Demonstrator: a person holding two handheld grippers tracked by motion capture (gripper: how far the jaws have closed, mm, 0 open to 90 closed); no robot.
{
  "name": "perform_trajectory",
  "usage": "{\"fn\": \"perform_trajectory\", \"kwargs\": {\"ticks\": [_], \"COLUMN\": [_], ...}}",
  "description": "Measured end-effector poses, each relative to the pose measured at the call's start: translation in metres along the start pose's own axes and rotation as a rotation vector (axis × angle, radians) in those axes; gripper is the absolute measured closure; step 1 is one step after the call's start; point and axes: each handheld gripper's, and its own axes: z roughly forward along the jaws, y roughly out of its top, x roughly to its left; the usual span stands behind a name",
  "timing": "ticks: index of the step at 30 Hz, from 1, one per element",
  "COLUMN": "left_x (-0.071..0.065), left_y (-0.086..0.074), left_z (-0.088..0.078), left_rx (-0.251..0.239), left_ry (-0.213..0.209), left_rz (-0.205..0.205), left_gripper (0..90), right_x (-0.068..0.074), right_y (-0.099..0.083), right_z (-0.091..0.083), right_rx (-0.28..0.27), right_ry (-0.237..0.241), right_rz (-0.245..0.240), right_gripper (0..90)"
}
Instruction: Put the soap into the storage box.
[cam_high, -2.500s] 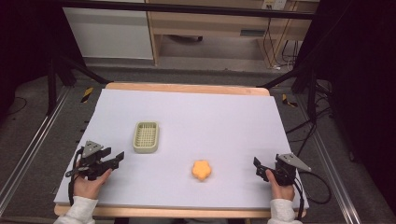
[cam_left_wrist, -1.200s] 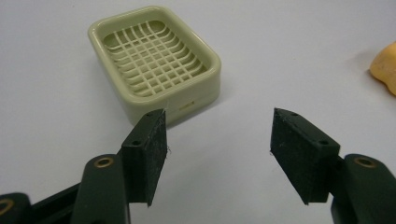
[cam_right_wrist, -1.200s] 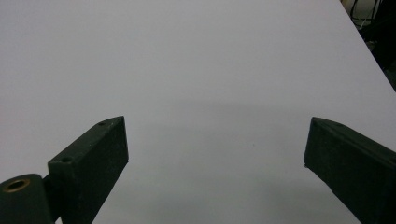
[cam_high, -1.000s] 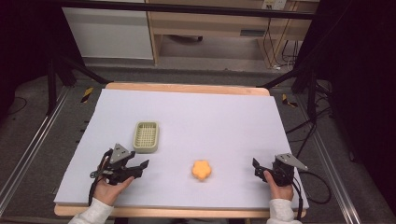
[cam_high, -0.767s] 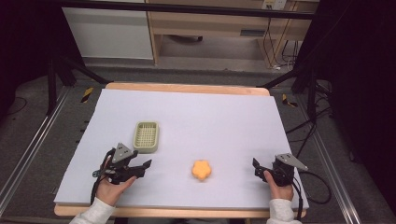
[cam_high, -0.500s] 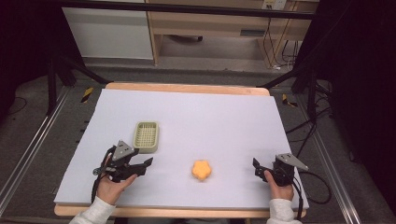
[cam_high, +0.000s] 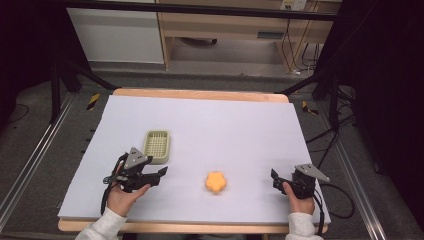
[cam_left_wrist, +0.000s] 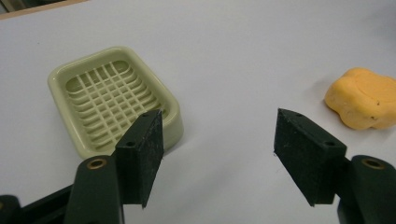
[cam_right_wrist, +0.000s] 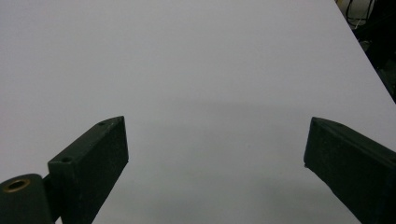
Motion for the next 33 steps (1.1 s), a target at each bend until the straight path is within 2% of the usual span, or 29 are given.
{"fn": "perform_trajectory", "kwargs": {"ticks": [10, 21, 33], "left_x": [-0.013, -0.036, -0.055], "left_y": [0.011, 0.023, 0.031], "left_z": [0.007, 0.021, 0.034], "left_rx": [0.006, 0.027, 0.037], "left_ry": [-0.034, -0.065, -0.100], "left_rz": [0.012, 0.043, 0.066], "left_gripper": [31.8, 30.1, 28.6], "right_x": [0.001, 0.001, 0.002], "right_y": [0.001, 0.001, 0.001], "right_z": [0.000, 0.000, 0.001], "right_rx": [0.001, -0.001, 0.004], "right_ry": [0.003, -0.001, 0.003], "right_rz": [-0.006, -0.006, -0.007], "right_gripper": [6.7, 6.8, 7.0]}}
